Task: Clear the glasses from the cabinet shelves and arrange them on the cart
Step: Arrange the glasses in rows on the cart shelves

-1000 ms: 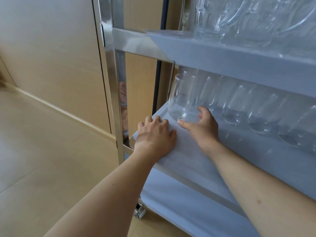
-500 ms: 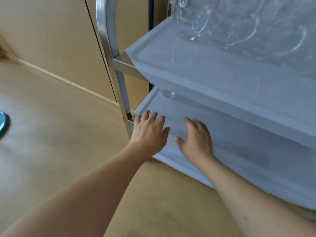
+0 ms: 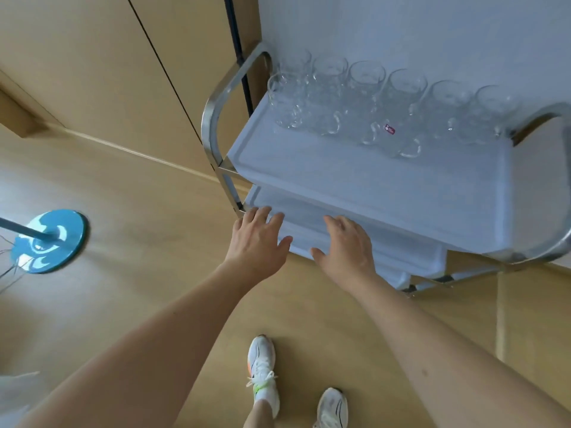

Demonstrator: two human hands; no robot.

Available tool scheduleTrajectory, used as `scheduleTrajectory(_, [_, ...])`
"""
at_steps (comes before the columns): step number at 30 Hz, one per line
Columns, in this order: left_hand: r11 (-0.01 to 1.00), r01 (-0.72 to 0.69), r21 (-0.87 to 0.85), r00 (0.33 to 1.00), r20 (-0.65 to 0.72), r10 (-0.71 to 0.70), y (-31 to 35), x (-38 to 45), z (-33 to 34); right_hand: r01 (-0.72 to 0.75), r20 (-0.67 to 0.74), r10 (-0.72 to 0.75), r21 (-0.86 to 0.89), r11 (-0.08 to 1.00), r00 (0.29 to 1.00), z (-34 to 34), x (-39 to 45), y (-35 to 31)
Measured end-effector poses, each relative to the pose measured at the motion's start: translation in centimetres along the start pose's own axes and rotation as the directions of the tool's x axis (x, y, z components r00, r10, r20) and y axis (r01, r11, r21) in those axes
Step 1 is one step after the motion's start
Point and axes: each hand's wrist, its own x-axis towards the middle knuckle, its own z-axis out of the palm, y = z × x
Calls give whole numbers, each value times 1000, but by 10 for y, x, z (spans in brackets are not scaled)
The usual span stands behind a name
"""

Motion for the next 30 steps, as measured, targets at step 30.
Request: scheduleTrajectory(30, [300, -947, -119, 268, 228, 936, 400, -23, -56, -828, -297, 910, 398, 394, 290, -190, -269, 141])
